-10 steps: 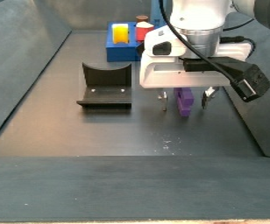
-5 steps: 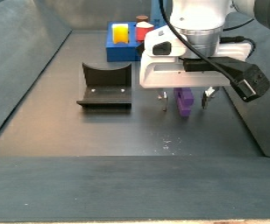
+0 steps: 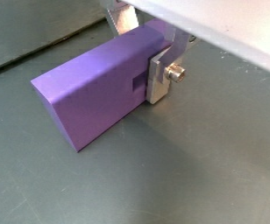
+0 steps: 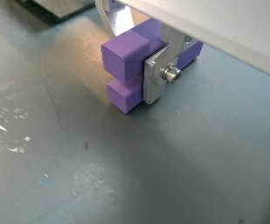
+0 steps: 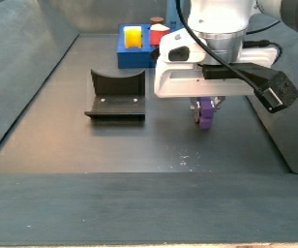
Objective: Pick up the double-square object. Move up. Rotate the double-square object. Place the double-square object on the fixture. Regrasp the double-square object. Move to above the board. Insert the double-square object.
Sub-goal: Move up.
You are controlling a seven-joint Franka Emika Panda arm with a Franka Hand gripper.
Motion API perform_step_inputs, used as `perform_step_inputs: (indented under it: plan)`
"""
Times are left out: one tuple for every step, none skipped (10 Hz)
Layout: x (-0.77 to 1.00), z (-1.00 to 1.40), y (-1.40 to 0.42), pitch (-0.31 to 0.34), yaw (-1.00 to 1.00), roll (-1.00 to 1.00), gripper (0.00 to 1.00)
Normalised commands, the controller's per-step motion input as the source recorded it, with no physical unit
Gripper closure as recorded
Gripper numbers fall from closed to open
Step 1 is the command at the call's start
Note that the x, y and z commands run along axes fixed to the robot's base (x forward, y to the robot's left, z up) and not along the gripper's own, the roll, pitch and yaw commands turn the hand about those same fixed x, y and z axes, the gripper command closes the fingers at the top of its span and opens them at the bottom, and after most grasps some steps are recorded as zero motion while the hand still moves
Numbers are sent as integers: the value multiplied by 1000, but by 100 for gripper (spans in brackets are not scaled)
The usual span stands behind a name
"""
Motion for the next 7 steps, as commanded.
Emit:
perform_step_inputs:
  plan:
    - [-18, 1000, -4, 14, 0, -3, 100]
    - [-29, 1000, -7, 21, -2, -5, 100]
    - [-25, 858, -6, 29, -4, -8, 100]
    - [-19, 725, -4, 37, -6, -11, 100]
    - [-17, 583, -4, 39, -9, -14, 100]
    - [-19, 383, -5, 38, -11, -18, 100]
    - [-20, 229, -5, 37, -12, -20, 100]
